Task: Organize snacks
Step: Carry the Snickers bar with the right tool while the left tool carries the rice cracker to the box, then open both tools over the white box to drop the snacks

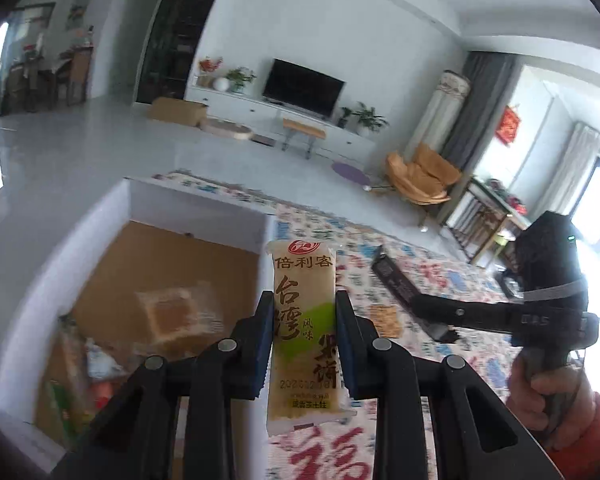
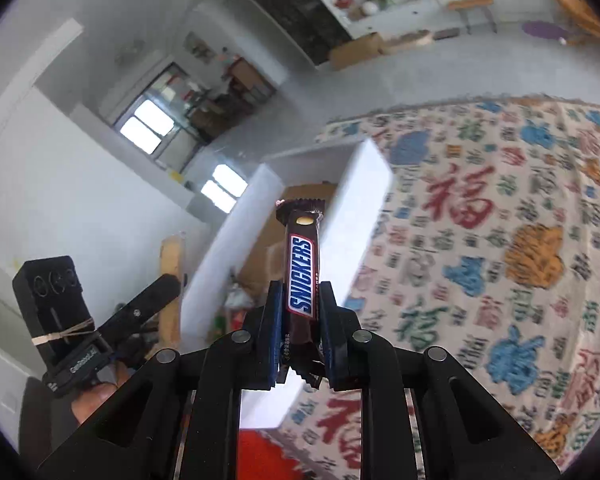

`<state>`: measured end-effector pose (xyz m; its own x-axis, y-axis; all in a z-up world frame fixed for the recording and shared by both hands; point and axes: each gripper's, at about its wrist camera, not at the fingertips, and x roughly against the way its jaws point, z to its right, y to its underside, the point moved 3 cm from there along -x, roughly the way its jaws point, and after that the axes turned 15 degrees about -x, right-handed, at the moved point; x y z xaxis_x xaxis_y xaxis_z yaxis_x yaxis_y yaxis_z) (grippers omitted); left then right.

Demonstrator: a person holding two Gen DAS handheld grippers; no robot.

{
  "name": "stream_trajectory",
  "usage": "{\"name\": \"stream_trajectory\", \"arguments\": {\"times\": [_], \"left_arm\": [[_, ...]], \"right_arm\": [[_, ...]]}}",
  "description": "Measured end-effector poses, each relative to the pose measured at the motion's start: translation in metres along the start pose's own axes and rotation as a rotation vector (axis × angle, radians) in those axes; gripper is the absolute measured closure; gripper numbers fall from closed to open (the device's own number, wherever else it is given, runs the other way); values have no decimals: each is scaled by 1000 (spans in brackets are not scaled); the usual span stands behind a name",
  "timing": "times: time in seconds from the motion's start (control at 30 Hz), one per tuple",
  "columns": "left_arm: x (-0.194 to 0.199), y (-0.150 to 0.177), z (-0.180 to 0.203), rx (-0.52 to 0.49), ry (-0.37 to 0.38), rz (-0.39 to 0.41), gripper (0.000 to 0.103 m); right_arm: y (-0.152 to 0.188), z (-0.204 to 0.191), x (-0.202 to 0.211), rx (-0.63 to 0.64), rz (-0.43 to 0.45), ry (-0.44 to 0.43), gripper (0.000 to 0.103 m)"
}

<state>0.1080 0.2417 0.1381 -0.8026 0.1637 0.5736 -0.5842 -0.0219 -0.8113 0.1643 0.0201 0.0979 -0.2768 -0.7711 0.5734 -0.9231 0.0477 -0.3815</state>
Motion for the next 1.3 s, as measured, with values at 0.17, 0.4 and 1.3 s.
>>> {"name": "stream_trajectory", "arguments": {"times": [0.17,0.4,1.3], "left_arm": [[-12,40,-68,-31,-292,-110,60],[-15,82,-89,-19,-477,-142,9],[22,101,-92,63,-669,-267,0]], "right_arm": [[25,-55,-80,71,-90,-27,85],[70,-61,-148,160,-157,92,29],[88,-101,-133,499,-44,331,29]]}}
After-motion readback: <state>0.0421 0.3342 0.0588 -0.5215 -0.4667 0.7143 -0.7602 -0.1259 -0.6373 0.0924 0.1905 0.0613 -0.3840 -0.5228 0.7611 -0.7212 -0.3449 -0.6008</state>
